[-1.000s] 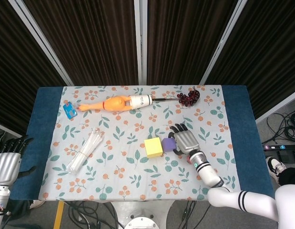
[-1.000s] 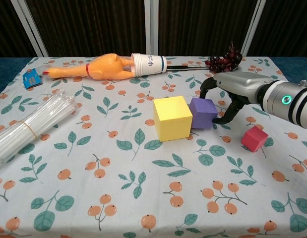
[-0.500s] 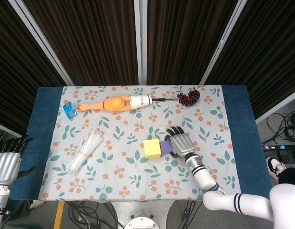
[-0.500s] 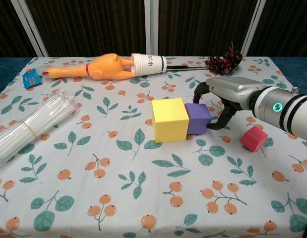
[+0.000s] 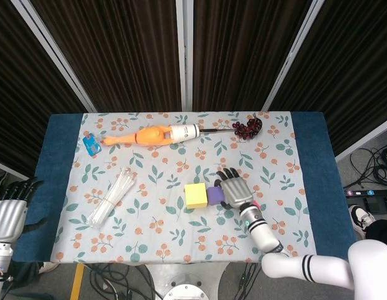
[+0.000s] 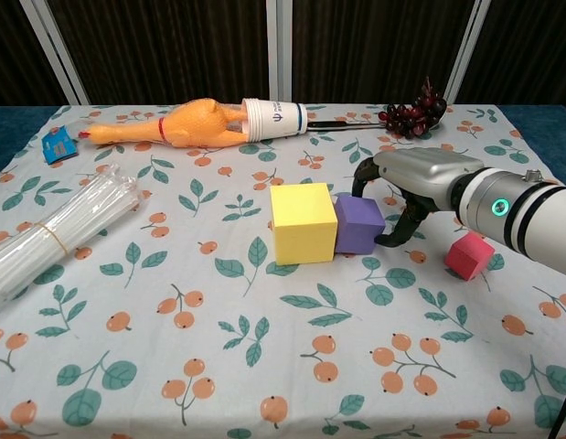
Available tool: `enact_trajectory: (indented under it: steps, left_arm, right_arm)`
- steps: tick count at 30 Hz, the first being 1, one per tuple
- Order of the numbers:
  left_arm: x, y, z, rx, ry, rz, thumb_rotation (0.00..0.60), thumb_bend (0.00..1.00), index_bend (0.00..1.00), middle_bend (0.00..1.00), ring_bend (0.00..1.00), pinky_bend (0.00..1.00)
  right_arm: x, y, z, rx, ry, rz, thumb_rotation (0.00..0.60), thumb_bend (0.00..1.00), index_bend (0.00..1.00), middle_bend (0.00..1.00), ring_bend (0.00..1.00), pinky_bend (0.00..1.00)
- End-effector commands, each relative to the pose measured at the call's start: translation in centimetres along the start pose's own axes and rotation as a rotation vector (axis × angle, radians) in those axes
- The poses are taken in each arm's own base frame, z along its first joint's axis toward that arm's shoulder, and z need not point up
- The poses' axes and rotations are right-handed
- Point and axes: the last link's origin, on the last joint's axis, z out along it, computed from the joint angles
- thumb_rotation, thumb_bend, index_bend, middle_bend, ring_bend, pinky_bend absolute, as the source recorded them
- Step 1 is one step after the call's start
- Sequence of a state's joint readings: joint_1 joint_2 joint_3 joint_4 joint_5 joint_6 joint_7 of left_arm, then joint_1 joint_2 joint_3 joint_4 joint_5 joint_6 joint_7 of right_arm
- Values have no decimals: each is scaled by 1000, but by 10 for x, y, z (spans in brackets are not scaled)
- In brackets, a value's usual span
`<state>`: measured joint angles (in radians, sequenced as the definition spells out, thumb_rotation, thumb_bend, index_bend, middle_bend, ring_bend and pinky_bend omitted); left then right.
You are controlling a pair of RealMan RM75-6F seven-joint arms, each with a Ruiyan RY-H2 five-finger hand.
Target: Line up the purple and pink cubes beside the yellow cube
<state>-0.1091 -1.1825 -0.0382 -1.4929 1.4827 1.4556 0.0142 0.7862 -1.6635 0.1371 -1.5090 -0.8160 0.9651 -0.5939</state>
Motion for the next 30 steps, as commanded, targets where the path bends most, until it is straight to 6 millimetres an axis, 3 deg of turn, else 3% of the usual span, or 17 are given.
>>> enact_trajectory:
  steps: [1,21,30]
  left_arm:
    - [0,0,0,-1,2,0,600,21,216,229,170,145]
    - [-1,-1,0,7,-4,-1,600,21,216,229,170,145]
    - [0,-2,0,9,-1,-3,600,21,216,229,170,146]
  right_arm:
    - [0,0,0,4,1,1,600,196,335,89,0,0]
    - [-2,-6,3,39,-6,-1,600,188,282,75,0,0]
    - [18,18,-17,21,52,-5,600,190,234,60,0,0]
